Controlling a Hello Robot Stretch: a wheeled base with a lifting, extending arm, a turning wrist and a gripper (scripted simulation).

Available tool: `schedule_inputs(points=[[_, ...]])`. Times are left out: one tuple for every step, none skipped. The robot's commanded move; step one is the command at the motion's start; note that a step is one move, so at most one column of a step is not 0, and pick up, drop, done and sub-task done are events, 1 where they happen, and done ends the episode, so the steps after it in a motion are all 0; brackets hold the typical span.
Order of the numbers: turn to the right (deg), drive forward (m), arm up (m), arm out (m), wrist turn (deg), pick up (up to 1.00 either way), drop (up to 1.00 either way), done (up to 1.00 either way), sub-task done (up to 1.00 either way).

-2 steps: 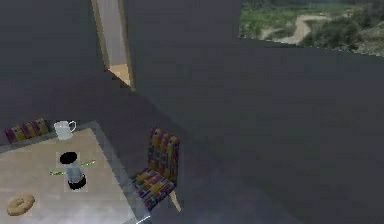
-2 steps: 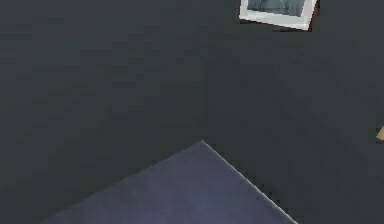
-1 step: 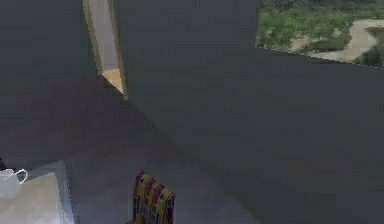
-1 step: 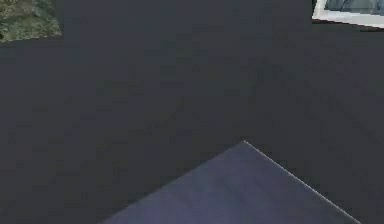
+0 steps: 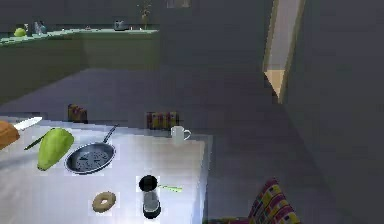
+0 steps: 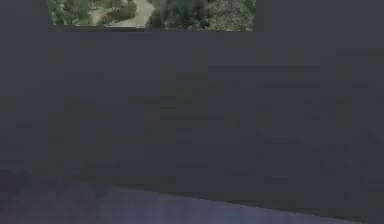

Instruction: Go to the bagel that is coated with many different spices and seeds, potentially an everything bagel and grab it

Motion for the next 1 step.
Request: schedule_inputs(points=[[-45.0,0.0,0.0,0.0,0.0,0.0,0.0,0.0,0.0]])
